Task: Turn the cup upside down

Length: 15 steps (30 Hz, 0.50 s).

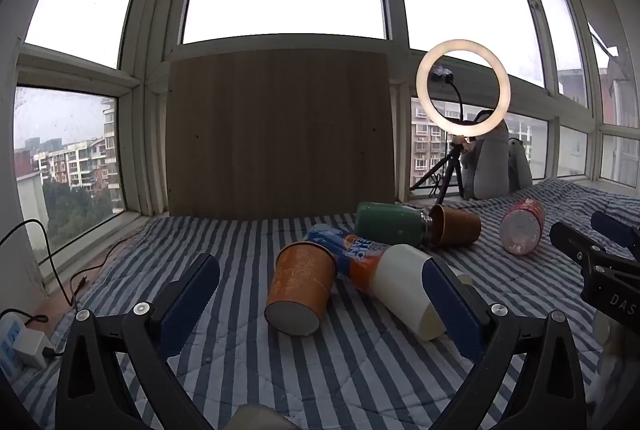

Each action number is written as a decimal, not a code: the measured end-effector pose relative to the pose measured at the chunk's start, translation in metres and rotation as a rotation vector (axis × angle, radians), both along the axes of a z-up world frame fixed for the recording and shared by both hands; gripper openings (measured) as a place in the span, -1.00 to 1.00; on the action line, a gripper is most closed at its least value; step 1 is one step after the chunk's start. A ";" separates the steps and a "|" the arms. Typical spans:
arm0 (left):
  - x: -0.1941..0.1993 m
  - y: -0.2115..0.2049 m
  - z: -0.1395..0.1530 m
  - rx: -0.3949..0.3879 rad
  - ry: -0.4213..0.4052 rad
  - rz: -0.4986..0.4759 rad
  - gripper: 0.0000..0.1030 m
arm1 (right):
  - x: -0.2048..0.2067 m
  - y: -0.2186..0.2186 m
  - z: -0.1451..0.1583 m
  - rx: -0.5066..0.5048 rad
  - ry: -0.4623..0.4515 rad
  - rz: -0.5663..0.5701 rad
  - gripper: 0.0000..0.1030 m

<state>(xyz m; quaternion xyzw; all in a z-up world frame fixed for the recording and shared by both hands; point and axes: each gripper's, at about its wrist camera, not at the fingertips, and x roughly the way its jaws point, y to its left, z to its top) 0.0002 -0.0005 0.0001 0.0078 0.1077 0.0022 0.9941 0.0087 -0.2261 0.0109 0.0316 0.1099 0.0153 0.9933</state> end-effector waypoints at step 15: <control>-0.001 0.000 0.001 0.001 -0.004 0.002 0.99 | -0.005 0.001 0.002 0.000 -0.005 0.001 0.59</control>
